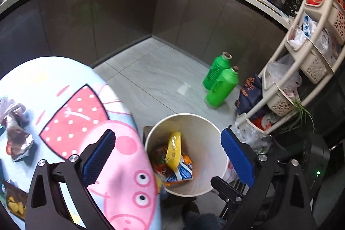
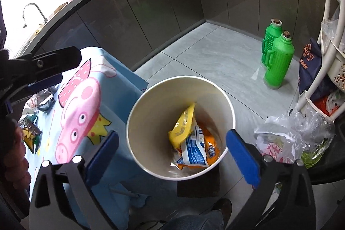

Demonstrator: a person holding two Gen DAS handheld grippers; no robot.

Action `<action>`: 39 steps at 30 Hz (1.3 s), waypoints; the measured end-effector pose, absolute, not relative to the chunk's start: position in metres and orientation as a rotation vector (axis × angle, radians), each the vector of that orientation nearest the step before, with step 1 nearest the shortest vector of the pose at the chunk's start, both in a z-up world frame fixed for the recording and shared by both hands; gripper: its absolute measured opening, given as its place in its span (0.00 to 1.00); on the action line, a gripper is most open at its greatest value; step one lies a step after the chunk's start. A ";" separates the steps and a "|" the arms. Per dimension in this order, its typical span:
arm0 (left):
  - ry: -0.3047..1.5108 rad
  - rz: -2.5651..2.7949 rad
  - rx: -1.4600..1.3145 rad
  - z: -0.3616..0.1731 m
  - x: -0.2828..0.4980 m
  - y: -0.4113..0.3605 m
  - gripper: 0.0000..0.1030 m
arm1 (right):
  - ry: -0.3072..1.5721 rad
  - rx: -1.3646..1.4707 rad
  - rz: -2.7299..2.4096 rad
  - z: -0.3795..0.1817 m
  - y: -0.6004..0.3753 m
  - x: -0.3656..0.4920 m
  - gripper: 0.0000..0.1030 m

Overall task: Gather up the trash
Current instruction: 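Carry the yellow wrapper and blue carton to the bin and release both, then grasp the dark chip bag with the right tool while the left tool grasps the green wrapper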

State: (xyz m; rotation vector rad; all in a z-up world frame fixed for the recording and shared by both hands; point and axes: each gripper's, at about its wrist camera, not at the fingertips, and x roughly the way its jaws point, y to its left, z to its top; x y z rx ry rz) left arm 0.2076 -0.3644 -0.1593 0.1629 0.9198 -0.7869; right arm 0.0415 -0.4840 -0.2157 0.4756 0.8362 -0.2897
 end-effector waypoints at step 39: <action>0.771 -0.357 -0.044 -0.070 0.141 -0.049 0.92 | 0.739 0.158 0.175 -0.091 -0.266 0.062 0.97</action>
